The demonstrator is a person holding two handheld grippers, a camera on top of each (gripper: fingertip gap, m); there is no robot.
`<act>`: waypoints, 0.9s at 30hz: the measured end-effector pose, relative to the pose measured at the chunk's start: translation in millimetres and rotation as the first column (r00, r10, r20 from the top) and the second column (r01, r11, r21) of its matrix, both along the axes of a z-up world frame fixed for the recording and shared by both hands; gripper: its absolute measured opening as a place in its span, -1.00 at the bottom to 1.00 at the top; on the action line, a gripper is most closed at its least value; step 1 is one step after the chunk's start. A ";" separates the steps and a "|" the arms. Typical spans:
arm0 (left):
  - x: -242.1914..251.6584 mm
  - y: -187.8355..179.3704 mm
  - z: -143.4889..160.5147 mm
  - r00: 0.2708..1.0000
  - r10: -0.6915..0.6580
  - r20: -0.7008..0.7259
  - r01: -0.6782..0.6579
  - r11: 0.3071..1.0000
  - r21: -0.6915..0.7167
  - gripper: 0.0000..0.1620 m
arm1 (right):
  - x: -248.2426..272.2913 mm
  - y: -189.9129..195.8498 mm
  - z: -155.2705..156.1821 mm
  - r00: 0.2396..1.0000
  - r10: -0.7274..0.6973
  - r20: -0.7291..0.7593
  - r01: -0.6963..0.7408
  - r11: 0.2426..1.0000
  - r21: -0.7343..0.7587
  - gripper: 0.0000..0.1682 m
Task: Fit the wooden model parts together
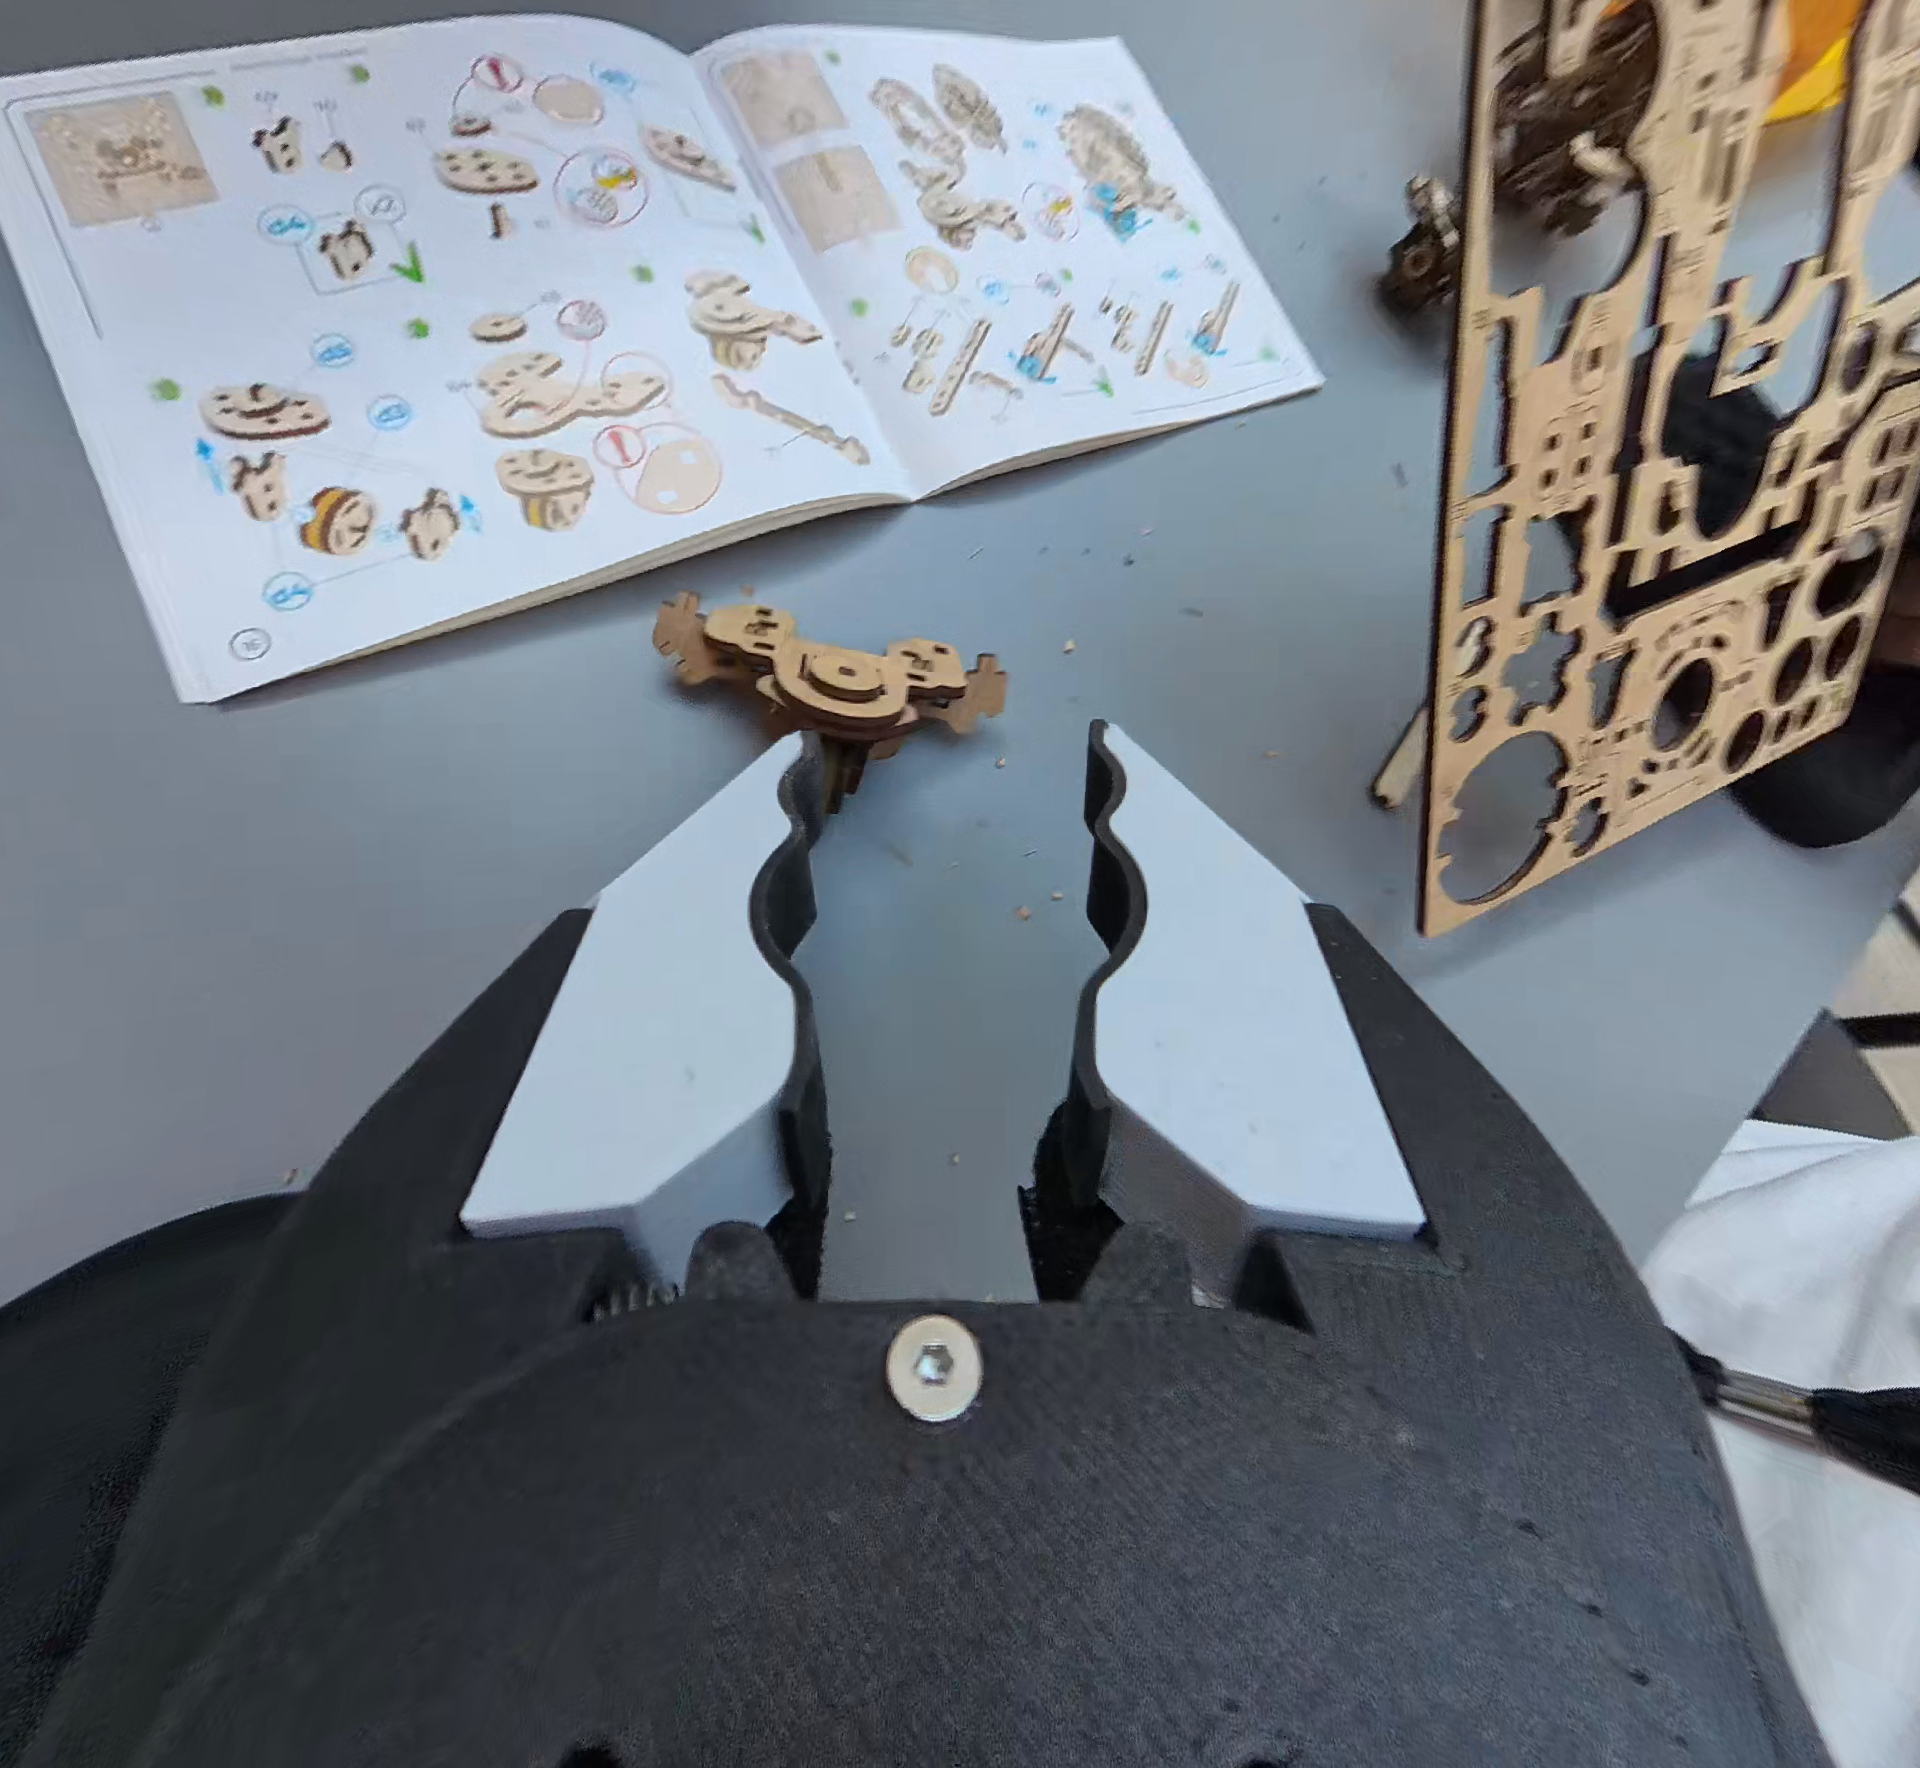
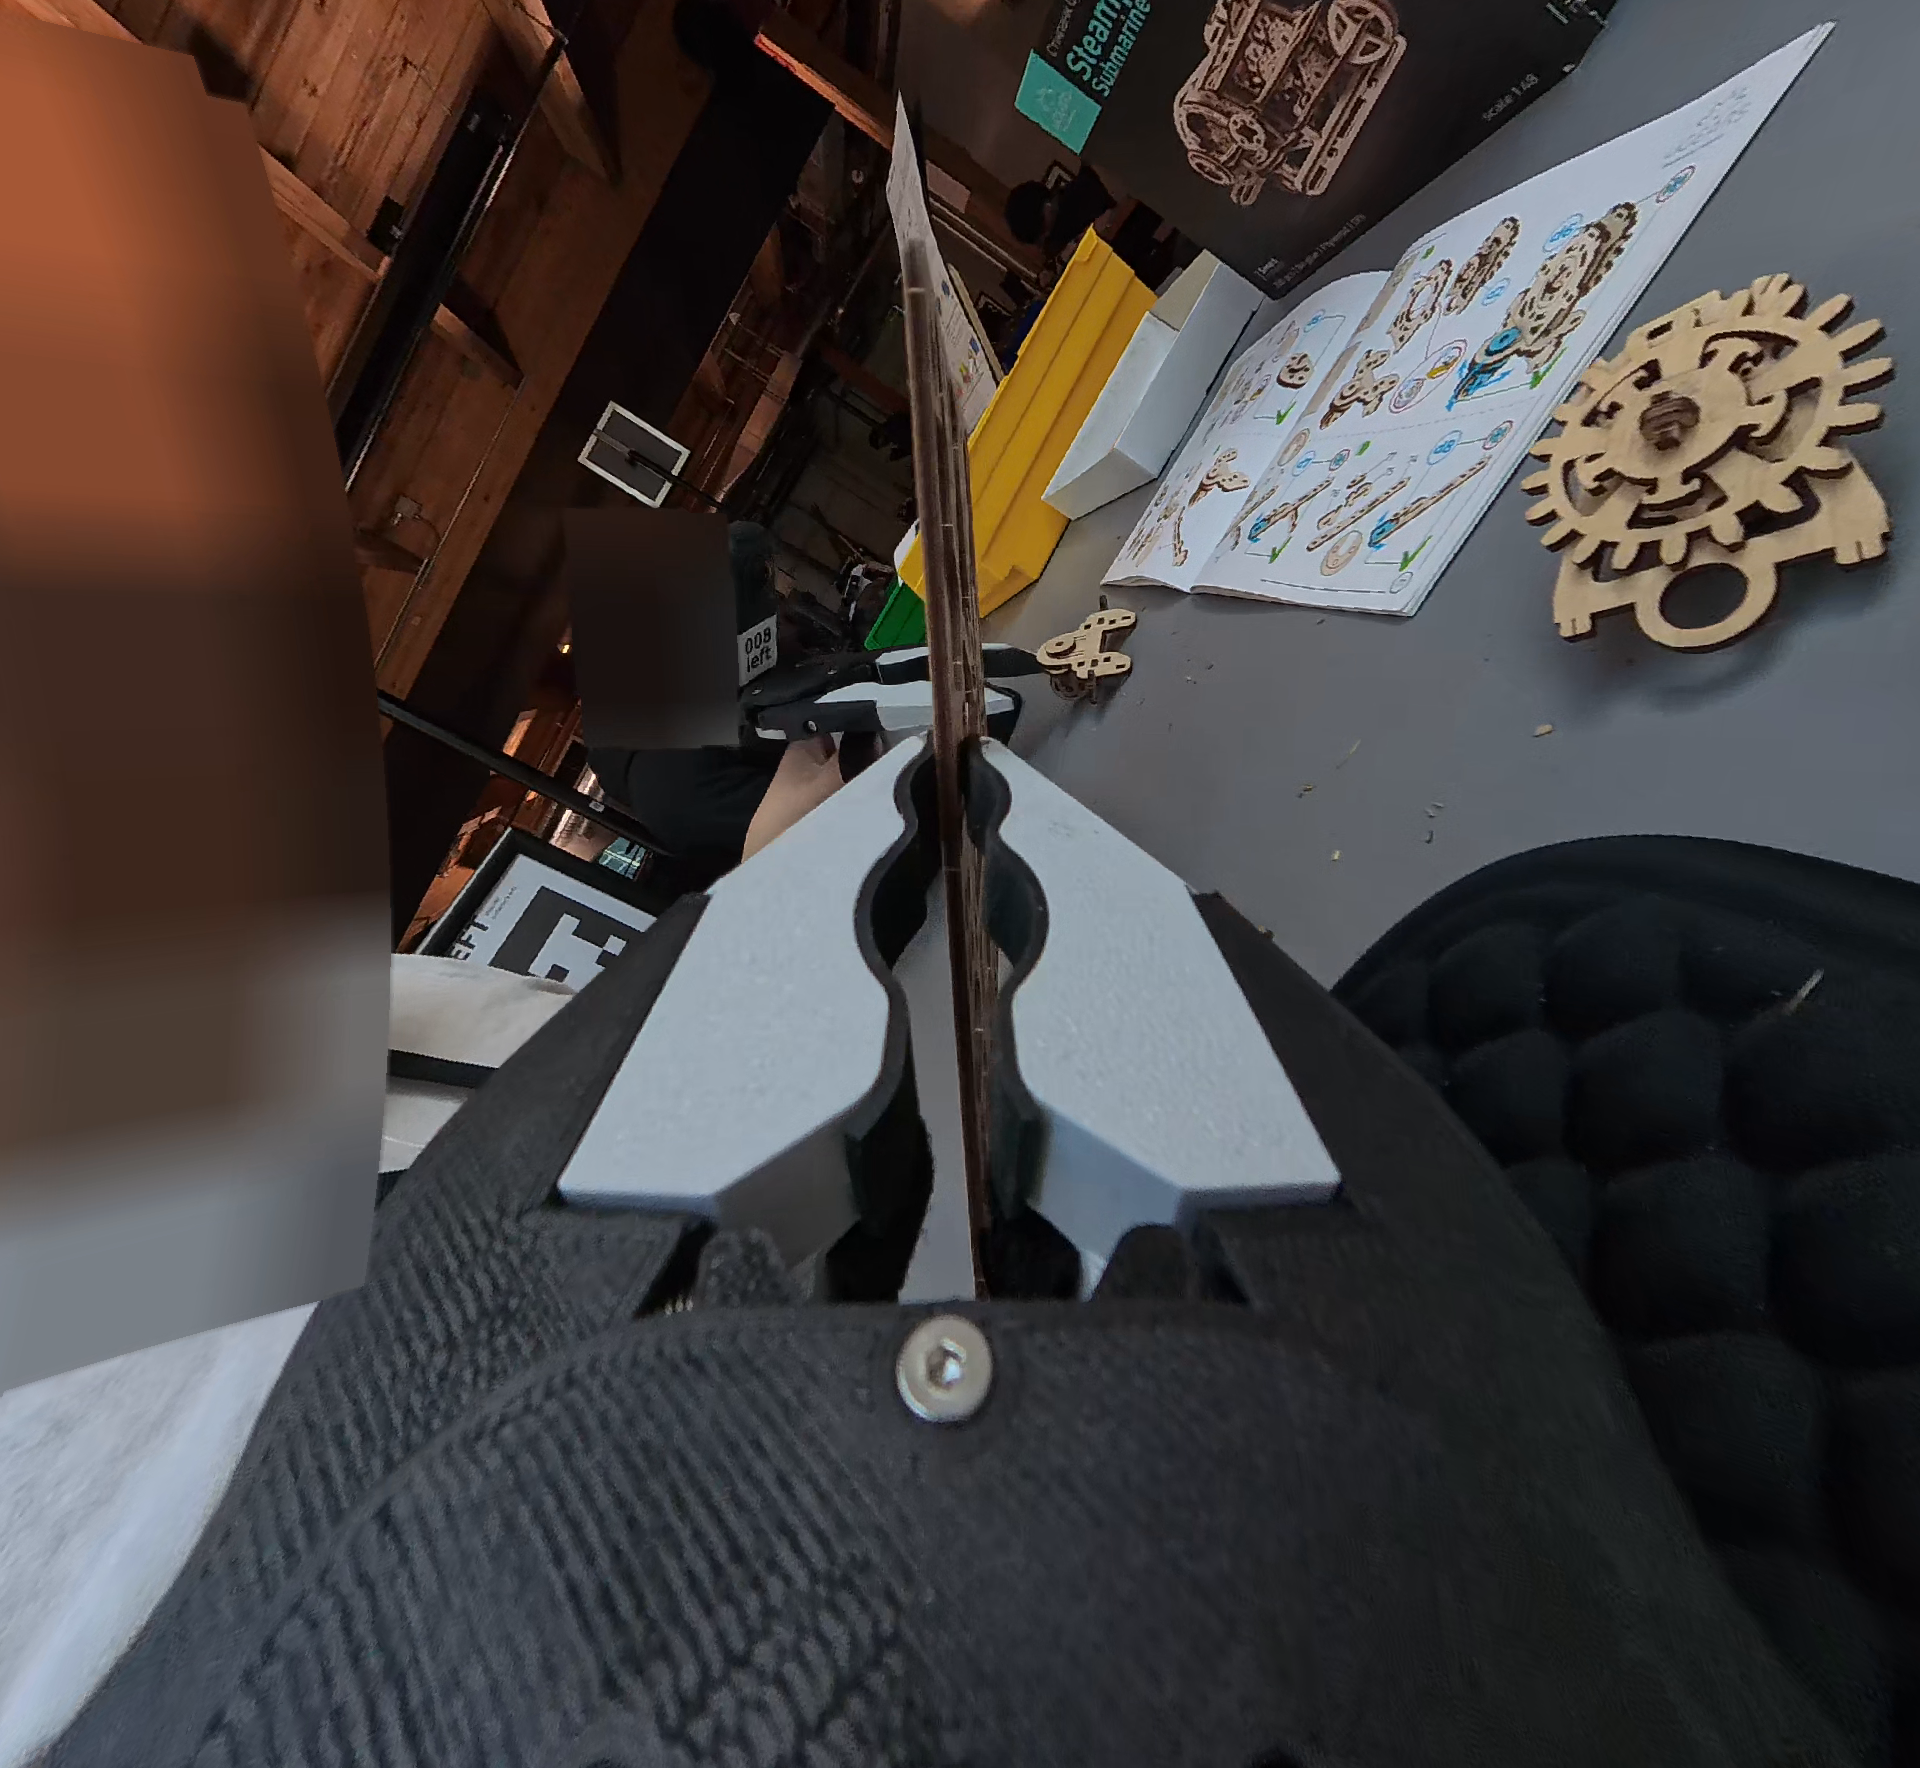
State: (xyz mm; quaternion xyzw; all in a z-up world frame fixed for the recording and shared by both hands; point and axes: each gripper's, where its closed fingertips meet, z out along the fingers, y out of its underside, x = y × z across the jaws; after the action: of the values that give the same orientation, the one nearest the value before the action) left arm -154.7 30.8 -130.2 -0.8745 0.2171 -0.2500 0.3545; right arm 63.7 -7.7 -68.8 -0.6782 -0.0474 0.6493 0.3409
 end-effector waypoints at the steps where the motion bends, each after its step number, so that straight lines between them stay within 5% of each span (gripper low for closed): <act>1: 10.0 -2.8 9.9 0.997 -0.015 0.073 0.014 1.000 0.016 -0.36 | -0.2 0.7 1.6 1.000 0.005 -0.020 -0.005 1.000 -0.004 -0.98; 6: 41.6 -12.3 26.3 0.967 -0.093 0.238 0.093 0.996 0.011 -0.33 | -2.3 4.7 13.2 0.990 0.029 -0.135 -0.028 1.000 0.005 -0.98; 22: 10.1 9.6 -23.6 0.989 0.041 -0.141 -0.033 0.998 0.061 -0.33 | 5.3 8.7 15.0 0.986 -0.009 -0.164 0.013 1.000 0.023 -0.98; 27: 5.9 24.0 -29.7 0.950 0.056 -0.308 -0.010 0.989 0.149 -0.76 | 5.5 7.9 14.6 0.988 -0.018 -0.153 0.024 0.999 0.033 -0.98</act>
State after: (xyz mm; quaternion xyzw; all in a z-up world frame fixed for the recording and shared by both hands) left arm -148.8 54.8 -160.0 -0.8782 0.2735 -0.0863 0.3828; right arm 69.2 0.2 -54.2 -0.6209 -0.0253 0.6948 0.3621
